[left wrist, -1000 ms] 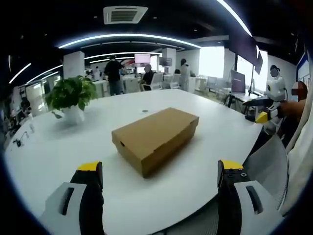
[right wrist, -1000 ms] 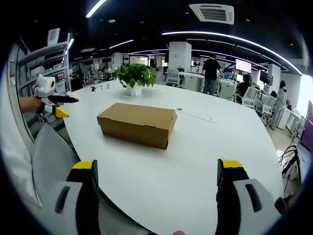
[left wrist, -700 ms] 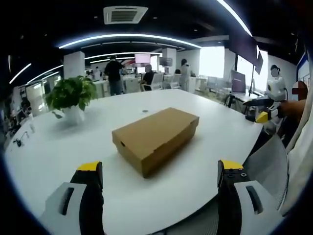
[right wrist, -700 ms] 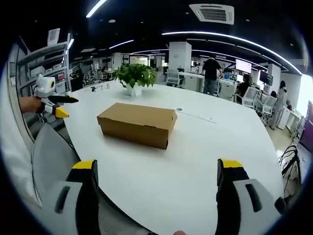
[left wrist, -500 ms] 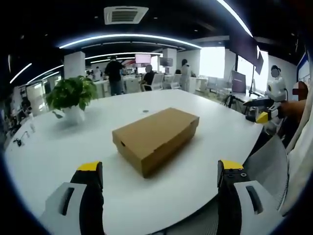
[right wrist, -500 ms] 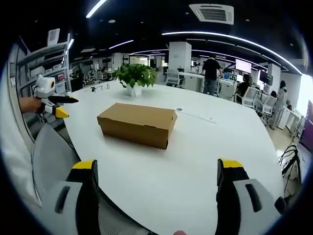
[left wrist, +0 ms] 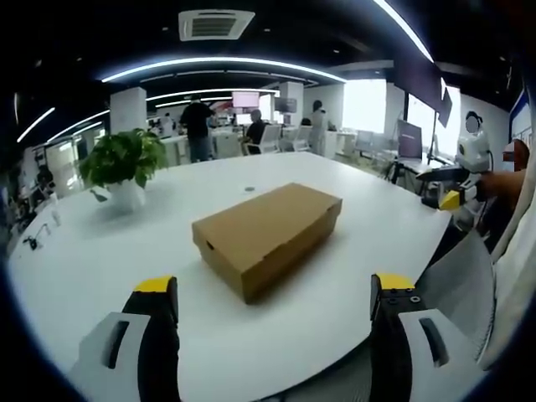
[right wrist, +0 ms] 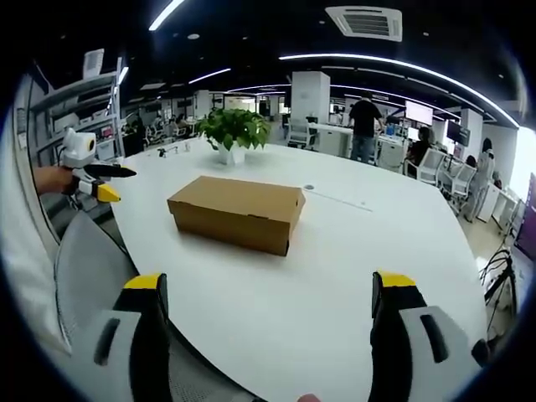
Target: Operate the shoe box by opening the lid, removing the specified soft item, and placing it in the target area until the item is outside and the box remains undamaged.
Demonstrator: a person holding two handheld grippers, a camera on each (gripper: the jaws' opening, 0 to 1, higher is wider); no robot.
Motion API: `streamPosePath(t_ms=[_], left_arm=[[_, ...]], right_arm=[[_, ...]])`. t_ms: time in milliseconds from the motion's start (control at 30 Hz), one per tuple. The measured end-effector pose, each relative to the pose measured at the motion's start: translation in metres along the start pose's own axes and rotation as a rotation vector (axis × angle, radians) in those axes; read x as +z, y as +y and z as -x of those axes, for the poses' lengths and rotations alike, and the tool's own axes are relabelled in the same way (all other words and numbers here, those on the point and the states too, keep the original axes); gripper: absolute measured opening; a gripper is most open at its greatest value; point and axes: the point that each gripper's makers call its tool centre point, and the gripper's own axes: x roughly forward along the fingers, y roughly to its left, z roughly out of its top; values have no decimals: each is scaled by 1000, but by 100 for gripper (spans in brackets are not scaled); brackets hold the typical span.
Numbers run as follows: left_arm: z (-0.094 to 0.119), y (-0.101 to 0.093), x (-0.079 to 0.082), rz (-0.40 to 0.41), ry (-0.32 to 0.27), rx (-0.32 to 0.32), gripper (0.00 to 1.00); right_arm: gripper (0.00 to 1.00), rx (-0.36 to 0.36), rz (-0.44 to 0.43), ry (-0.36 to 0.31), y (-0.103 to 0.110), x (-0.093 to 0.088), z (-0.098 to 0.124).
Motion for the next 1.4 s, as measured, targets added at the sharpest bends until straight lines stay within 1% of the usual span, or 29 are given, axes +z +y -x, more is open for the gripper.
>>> streamPosePath(t_ms=[233, 533, 733, 833, 1033, 1167, 1400], left_arm=[[-3, 0, -2, 0, 8, 4, 97], [-9, -1, -1, 11, -1, 2, 95], [-13, 0, -5, -9, 20, 9, 93], [-16, 1, -8, -11, 26, 9, 92], [-20, 3, -9, -12, 32, 15, 91], [-24, 5, -9, -12, 33, 19, 89], [-33, 13, -7, -13, 30, 44, 85]], right_arm=[[96, 15, 5, 4, 1, 0, -5], [94, 40, 27, 4, 1, 4, -17], [93, 57, 41, -2, 2, 8, -26], [93, 61, 40, -4, 1, 7, -30], [92, 75, 39, -4, 0, 6, -39], [89, 94, 55, 2, 1, 5, -46], [87, 129, 69, 11, 1, 4, -60]])
